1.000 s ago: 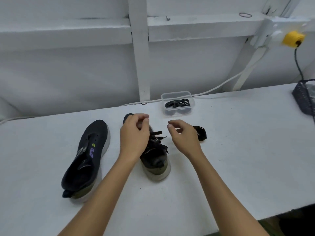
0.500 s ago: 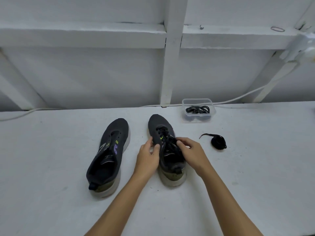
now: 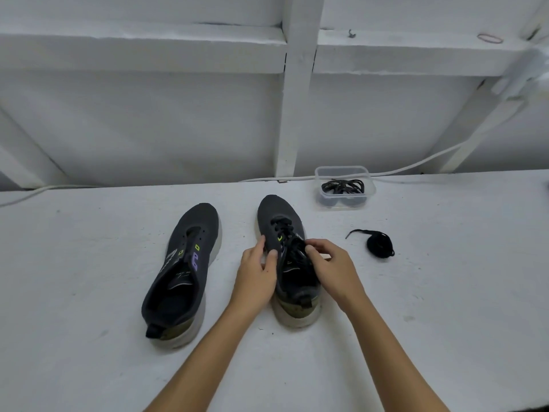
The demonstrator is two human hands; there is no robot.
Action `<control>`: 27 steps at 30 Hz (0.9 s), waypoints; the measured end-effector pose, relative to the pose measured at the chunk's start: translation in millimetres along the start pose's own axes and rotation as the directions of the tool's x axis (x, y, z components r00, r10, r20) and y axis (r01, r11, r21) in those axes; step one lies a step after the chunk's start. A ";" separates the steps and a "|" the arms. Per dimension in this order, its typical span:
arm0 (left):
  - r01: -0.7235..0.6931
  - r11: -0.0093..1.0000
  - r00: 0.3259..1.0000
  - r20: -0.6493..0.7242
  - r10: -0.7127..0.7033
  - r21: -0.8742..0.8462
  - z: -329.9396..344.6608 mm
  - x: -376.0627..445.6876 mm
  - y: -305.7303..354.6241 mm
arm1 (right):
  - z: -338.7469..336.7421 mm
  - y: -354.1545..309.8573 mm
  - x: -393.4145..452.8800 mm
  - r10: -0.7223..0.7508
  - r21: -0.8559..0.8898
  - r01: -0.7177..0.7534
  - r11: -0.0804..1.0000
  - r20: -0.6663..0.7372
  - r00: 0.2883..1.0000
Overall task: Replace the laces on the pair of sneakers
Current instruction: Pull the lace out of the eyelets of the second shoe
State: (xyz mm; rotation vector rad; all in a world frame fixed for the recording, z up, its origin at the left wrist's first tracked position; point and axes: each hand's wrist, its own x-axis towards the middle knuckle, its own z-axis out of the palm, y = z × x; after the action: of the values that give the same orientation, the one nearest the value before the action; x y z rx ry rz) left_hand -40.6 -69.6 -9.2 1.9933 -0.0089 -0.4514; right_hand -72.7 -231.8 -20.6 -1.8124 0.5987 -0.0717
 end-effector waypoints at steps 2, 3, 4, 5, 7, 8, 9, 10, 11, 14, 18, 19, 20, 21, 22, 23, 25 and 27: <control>0.009 1.000 1.000 0.002 -0.009 0.006 -0.6 -2.5 1.8 | -1.2 1.8 -2.4 -0.004 -0.004 0.004 1.000 0.007 1.000; 0.008 1.000 1.000 -0.017 -0.008 0.016 -1.3 -3.7 2.9 | -2.7 2.2 -3.7 -0.008 -0.005 0.009 1.000 0.014 1.000; -0.002 1.000 0.999 -0.054 0.003 0.028 -2.6 -4.8 4.4 | -5.2 1.8 -4.9 -0.015 -0.011 0.015 1.000 0.021 1.000; -0.025 0.999 0.994 -0.102 0.028 0.039 -4.1 -5.4 7.2 | -8.2 0.7 -5.8 -0.022 -0.021 0.022 1.000 0.022 1.000; -0.090 0.995 0.979 -0.180 0.098 0.052 -8.5 -7.8 15.3 | -16.3 -2.1 -8.0 -0.046 -0.039 0.047 0.998 0.013 0.999; -0.127 0.990 0.972 -0.191 0.136 0.057 -10.7 -8.6 21.1 | -21.2 -3.4 -9.1 -0.064 -0.046 0.064 0.997 0.010 0.998; -0.164 0.985 0.969 -0.179 0.172 0.063 -12.9 -9.5 27.4 | -26.1 -4.5 -10.7 -0.077 -0.051 0.077 0.996 0.014 0.997; -0.194 0.978 0.968 -0.146 0.203 0.073 -15.2 -10.0 34.3 | -30.9 -6.0 -12.1 -0.087 -0.053 0.088 0.995 0.026 0.996; -0.210 0.974 0.971 -0.095 0.218 0.090 -17.4 -10.1 41.0 | -34.7 -7.6 -13.0 -0.096 -0.053 0.098 0.994 0.045 0.994; -0.198 0.957 0.980 0.033 0.195 0.214 -21.0 -6.7 53.1 | -40.6 -11.0 -15.5 -0.127 -0.060 0.135 0.989 0.121 0.984; -0.089 0.991 0.995 -0.027 0.092 0.103 -21.2 -2.9 55.0 | -43.0 -16.5 -17.5 -0.178 -0.067 0.195 0.979 0.203 0.963; -0.027 1.000 0.999 -0.032 0.026 -0.005 -20.8 -2.8 54.6 | -43.5 -17.1 -17.4 -0.182 -0.076 0.202 0.976 0.218 0.959; 0.031 0.992 0.999 -0.024 -0.034 -0.120 -20.3 -2.9 54.5 | -44.2 -17.3 -17.0 -0.182 -0.088 0.208 0.974 0.236 0.955; 0.081 0.969 0.996 -0.012 -0.086 -0.235 -20.3 -2.8 54.4 | -44.9 -17.6 -16.3 -0.181 -0.102 0.212 0.972 0.255 0.950; 0.122 0.926 0.992 0.003 -0.129 -0.357 -20.5 -1.7 53.3 | -45.9 -17.8 -15.8 -0.177 -0.116 0.215 0.970 0.276 0.945; 0.149 0.865 0.987 0.017 -0.161 -0.479 -21.4 0.1 51.9 | -46.6 -18.1 -14.8 -0.174 -0.130 0.220 0.967 0.295 0.940; 0.159 0.726 0.980 0.018 -0.197 -0.669 -24.4 4.6 49.1 | -48.3 -17.8 -12.2 -0.171 -0.148 0.226 0.963 0.318 0.933; 0.117 0.697 0.979 -0.037 -0.201 -0.708 -27.2 9.8 46.0 | -49.3 -17.8 -8.6 -0.166 -0.154 0.226 0.962 0.326 0.930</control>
State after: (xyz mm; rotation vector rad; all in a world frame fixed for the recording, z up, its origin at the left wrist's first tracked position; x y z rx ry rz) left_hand -14.2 -69.0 38.2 1.2485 0.3656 -0.3751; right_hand -90.7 -267.9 14.1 -2.0128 0.2023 0.1390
